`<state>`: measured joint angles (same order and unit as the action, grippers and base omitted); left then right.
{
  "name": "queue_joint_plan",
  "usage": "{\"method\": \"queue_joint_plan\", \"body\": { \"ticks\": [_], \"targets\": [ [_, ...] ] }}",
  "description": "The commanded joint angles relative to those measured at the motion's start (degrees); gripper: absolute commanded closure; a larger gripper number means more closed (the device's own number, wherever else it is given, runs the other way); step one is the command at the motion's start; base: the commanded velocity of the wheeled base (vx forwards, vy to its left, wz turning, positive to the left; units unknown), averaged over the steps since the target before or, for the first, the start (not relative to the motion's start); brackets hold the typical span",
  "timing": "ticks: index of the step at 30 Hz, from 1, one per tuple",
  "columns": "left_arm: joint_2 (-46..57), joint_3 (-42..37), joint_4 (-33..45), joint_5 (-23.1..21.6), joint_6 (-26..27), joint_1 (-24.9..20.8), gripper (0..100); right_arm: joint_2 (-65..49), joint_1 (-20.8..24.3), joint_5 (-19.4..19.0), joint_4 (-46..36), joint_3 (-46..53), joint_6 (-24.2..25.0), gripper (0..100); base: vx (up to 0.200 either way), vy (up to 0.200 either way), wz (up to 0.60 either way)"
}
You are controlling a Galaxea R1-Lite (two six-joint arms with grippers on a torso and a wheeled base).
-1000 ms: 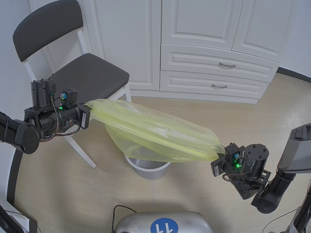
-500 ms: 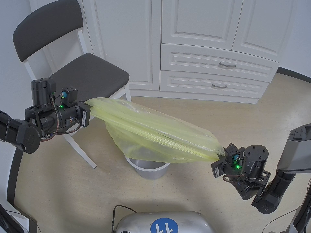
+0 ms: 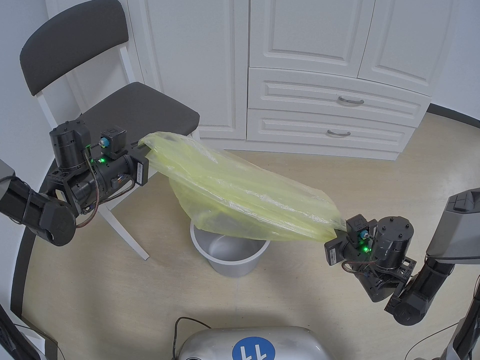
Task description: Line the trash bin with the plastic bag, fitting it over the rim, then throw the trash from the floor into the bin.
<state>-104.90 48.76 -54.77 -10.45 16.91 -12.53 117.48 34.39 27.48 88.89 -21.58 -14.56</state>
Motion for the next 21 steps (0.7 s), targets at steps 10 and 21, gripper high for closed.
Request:
{"method": "queue_joint_plan", "body": {
  "ticks": [10,21],
  "targets": [
    [-9.4,-3.9,-22.8,-5.2,-0.1,-4.8,100,1.9,-0.6,-0.1,1.1,-5.4,3.5,100,0.0,0.0,0.0],
    [-9.5,-4.9,-24.7,-6.1,-0.8,-7.6,100,1.7,0.7,-0.2,1.1,-8.3,6.5,100,0.0,0.0,0.0]
  ]
}}
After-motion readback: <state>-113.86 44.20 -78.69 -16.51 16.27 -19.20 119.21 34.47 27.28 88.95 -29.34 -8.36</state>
